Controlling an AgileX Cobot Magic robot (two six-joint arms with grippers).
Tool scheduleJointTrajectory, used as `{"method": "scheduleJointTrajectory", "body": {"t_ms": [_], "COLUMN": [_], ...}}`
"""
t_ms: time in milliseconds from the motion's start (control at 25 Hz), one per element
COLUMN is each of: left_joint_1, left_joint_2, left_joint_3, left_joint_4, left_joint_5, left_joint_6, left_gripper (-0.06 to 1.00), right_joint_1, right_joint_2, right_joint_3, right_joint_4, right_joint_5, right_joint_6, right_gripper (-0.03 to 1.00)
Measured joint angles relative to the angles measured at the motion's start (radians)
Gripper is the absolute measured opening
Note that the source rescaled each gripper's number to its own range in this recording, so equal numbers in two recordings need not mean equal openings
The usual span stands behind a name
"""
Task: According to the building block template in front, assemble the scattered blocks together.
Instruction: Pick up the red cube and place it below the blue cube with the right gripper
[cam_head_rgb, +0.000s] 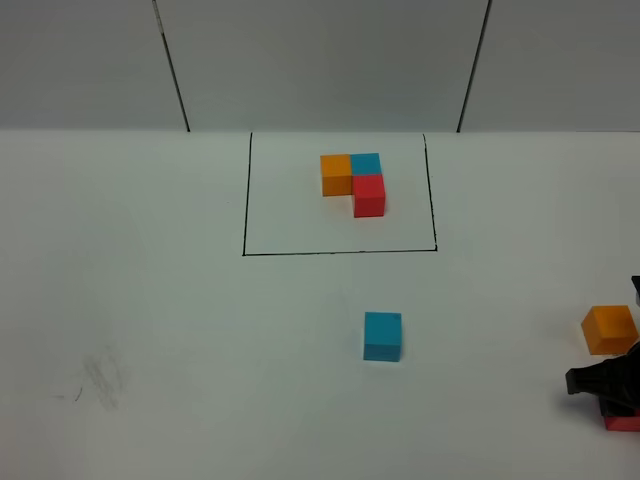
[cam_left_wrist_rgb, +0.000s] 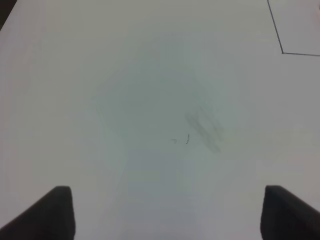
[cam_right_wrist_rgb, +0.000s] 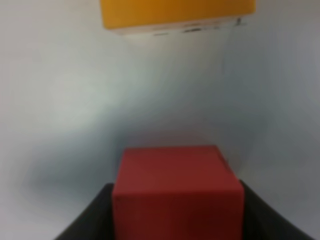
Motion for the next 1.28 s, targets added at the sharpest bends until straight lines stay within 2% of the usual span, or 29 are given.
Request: {"method": "scheduleJointTrajectory", "body": {"t_ms": [200, 400, 480, 600, 720, 840, 960, 1040, 1120, 1280], "left_joint_1": [0.0, 0.0, 0.0, 0.0, 0.0, 0.0, 0.0, 0.0, 0.0, 0.0], "left_joint_2": [0.0, 0.0, 0.0, 0.0, 0.0, 0.0, 0.0, 0.0, 0.0, 0.0], "left_joint_3": [0.0, 0.0, 0.0, 0.0, 0.0, 0.0, 0.0, 0.0, 0.0, 0.0], "left_joint_4": [0.0, 0.0, 0.0, 0.0, 0.0, 0.0, 0.0, 0.0, 0.0, 0.0], "left_joint_5": [0.0, 0.0, 0.0, 0.0, 0.0, 0.0, 0.0, 0.0, 0.0, 0.0], "left_joint_6": [0.0, 0.0, 0.0, 0.0, 0.0, 0.0, 0.0, 0.0, 0.0, 0.0], "left_gripper": [0.66, 0.66, 0.66, 0.66, 0.66, 0.66, 0.66, 0.66, 0.66, 0.66], "right_joint_1": [0.0, 0.013, 0.049, 0.17, 0.306, 0.449, 0.582, 0.663, 0.726, 0.803], "right_joint_2": [-0.015, -0.102, -0.147, -0.206, -0.228, -0.225, -0.216, -0.204, -0.176, -0.08], "right_joint_3": [0.0, 0.0, 0.0, 0.001, 0.001, 0.001, 0.0, -0.019, -0.06, -0.19], "right_joint_4": [0.048, 0.167, 0.206, 0.243, 0.211, 0.112, 0.042, -0.004, -0.064, -0.124], "right_joint_5": [0.073, 0.162, 0.179, 0.188, 0.186, 0.186, 0.183, 0.195, 0.226, 0.316], "right_joint_6": [0.0, 0.0, 0.0, 0.027, 0.167, 0.408, 0.709, 0.855, 0.941, 0.984], "right_gripper": [0.22, 0.22, 0.22, 0.22, 0.22, 0.22, 0.22, 0.22, 0.22, 0.22]}}
